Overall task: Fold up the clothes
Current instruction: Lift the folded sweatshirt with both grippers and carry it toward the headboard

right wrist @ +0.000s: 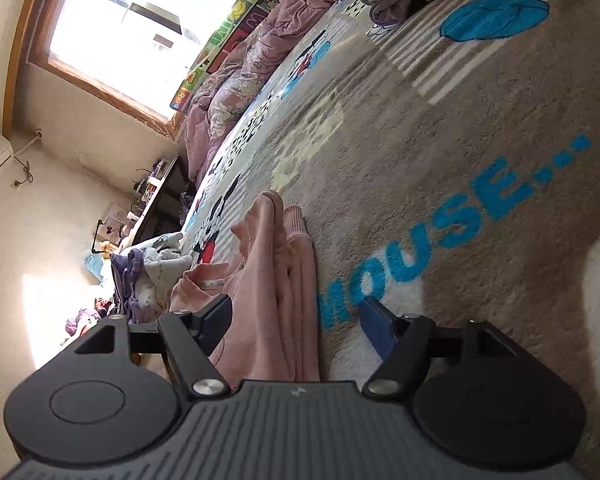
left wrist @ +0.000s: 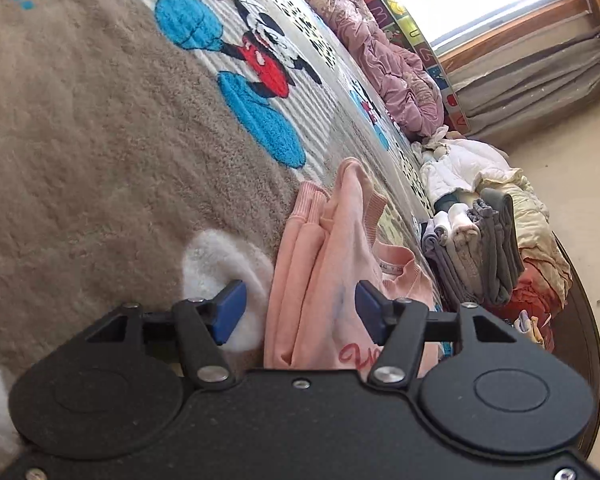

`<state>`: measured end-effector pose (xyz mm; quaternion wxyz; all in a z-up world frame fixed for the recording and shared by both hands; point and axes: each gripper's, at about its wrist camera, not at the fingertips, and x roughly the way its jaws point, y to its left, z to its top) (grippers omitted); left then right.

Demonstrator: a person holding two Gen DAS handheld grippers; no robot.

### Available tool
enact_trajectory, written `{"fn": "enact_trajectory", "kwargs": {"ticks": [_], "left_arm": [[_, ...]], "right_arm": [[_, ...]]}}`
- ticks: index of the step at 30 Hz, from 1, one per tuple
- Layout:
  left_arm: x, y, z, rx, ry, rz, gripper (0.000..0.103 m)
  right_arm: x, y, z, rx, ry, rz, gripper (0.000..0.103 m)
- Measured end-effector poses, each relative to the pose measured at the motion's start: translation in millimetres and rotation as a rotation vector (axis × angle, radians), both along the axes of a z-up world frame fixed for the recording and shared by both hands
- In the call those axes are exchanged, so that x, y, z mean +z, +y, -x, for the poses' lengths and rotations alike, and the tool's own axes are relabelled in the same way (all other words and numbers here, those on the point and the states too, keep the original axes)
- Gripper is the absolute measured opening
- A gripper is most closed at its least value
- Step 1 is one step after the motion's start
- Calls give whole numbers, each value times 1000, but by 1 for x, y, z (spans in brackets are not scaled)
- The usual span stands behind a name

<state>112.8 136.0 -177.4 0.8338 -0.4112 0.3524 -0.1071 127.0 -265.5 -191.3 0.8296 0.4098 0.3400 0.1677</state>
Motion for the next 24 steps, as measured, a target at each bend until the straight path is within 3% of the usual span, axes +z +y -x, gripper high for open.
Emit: {"fn": "enact_trajectory", "kwargs": {"ticks": [3,8,12,14,16,21,24], "left_arm": [[-5,-3,-19,-13,-2,20,55],[-15,-4,-24,-6,-8,71,40],[-28,3,-21,14,15,179,32],[-29,2,-24,11,22,182,27],[-30,2,-26,8,26,203,19],[-27,10,-16,20,49,374,16],[-12,3,-12,-7,35,430,16]], "right_arm": [[1,11,-21,38,-9,29,70],[-6,18,-37,44,-12,29,53],[-12,21,-28,59,-6,-17,49],[-16,21,-27,46,-9,-40,43],[-21,21,-27,44,-11,-69,26],[-24,7,-14,0,2,-278,22],[-17,-4,-1,-24,-7,-383,22]]}}
